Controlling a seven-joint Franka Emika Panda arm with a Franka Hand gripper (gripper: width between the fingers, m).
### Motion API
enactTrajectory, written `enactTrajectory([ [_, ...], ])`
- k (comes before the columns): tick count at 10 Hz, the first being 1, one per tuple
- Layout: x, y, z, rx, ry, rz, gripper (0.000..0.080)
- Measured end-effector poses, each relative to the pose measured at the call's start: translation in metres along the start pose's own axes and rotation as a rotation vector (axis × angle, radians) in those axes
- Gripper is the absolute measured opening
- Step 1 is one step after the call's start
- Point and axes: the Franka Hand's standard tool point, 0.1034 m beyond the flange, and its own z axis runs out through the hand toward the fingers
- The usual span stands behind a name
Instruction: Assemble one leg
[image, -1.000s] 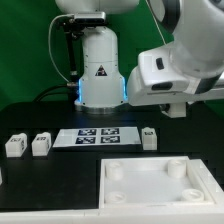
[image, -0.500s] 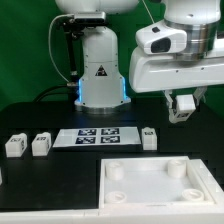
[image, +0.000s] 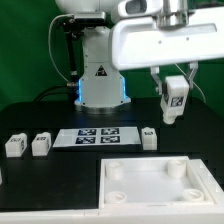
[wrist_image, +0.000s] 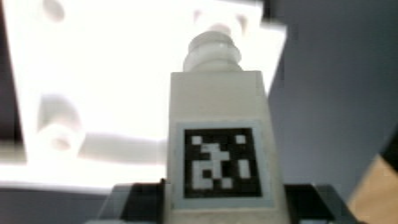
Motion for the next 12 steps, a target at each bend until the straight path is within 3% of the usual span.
enactTrajectory([
  [1, 0.008, 0.002, -0.005, 0.004, 0.076, 0.018, 0.0291],
  [4, 0.003, 0.003, -0.001, 0.004, 0.34, 0.01, 0.0291],
  [6, 0.004, 0.004, 0.001, 0.001, 0.314, 0.0, 0.0291],
  [7, 0.008, 0.015, 0.01, -0.016, 0.326, -0.037, 0.0291],
  [10, 0.067, 0.032, 0.027, -0.041, 0.38, -0.088, 0.0291],
  [12, 0.062, 0.031, 0.028, -0.039, 0.371, -0.09, 0.0291],
])
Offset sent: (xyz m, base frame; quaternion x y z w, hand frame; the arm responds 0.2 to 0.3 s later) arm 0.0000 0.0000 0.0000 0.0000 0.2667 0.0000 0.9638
